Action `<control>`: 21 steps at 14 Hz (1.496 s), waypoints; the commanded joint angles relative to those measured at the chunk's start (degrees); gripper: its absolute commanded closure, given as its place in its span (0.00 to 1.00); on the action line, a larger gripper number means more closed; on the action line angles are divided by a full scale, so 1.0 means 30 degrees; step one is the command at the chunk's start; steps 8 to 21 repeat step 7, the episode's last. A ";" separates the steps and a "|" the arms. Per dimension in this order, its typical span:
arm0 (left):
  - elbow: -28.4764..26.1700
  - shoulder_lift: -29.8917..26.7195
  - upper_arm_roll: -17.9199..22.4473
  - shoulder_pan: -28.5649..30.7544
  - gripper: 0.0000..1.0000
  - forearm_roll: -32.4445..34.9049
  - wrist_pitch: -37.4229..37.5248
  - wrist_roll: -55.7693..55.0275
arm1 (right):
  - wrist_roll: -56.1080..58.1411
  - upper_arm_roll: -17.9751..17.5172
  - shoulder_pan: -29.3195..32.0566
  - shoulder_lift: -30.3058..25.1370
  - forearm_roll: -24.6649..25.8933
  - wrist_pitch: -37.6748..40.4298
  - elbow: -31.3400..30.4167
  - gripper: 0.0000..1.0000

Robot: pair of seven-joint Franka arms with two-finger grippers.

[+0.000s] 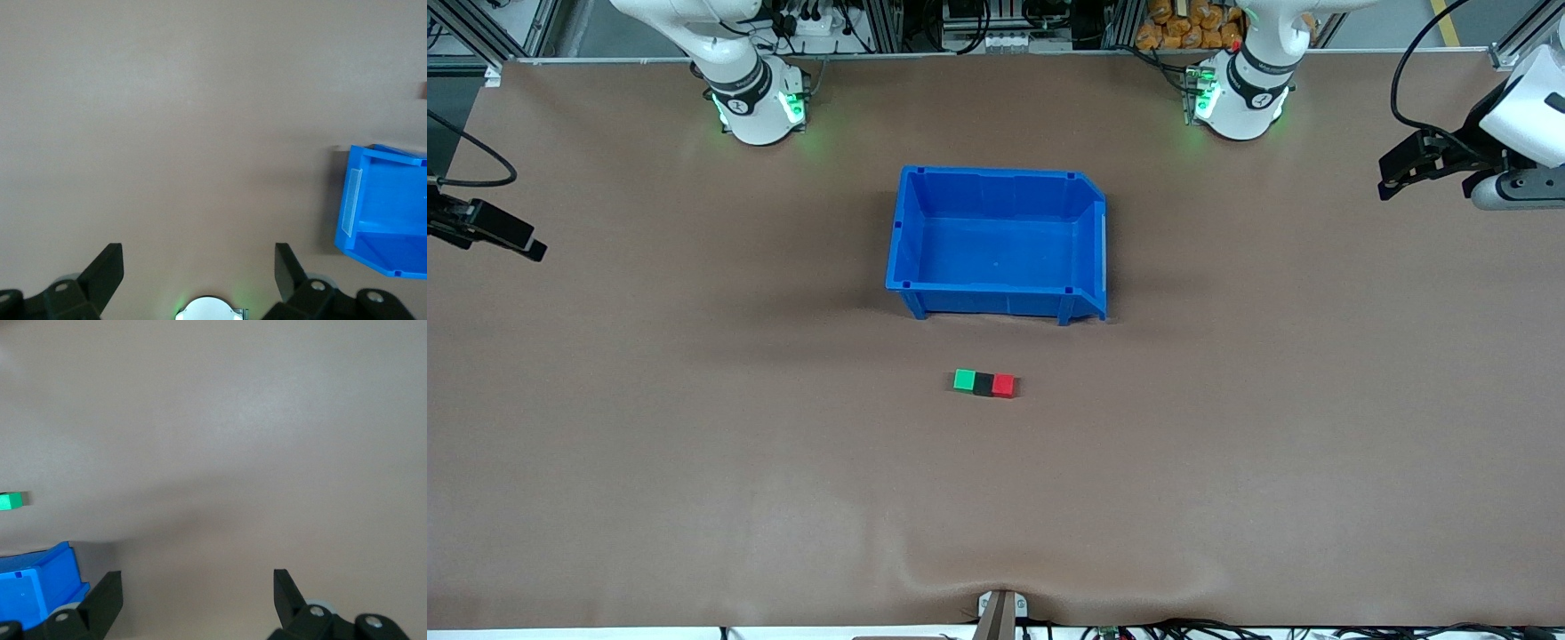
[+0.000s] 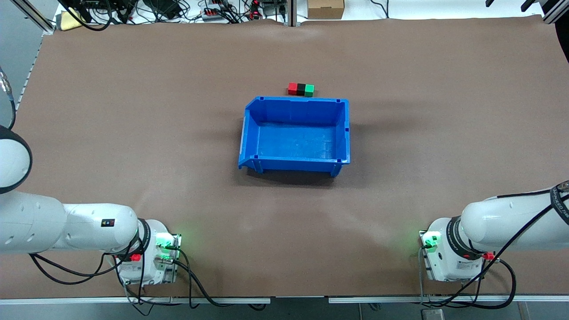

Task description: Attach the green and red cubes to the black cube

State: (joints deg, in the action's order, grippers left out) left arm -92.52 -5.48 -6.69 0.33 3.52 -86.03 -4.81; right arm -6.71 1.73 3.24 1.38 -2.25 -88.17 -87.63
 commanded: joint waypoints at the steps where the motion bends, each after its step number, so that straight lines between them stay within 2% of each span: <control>1: 0.0458 0.0186 -0.0025 0.0094 0.00 -0.0266 0.0376 0.0197 | -0.0341 -0.0079 0.0004 0.0154 -0.0159 0.0007 0.0324 0.00; 21: 0.0458 0.0331 -0.0025 0.0094 0.00 -0.0266 0.0552 0.0109 | -0.0370 -0.0079 0.0004 0.0184 -0.0188 0.0007 0.0353 0.00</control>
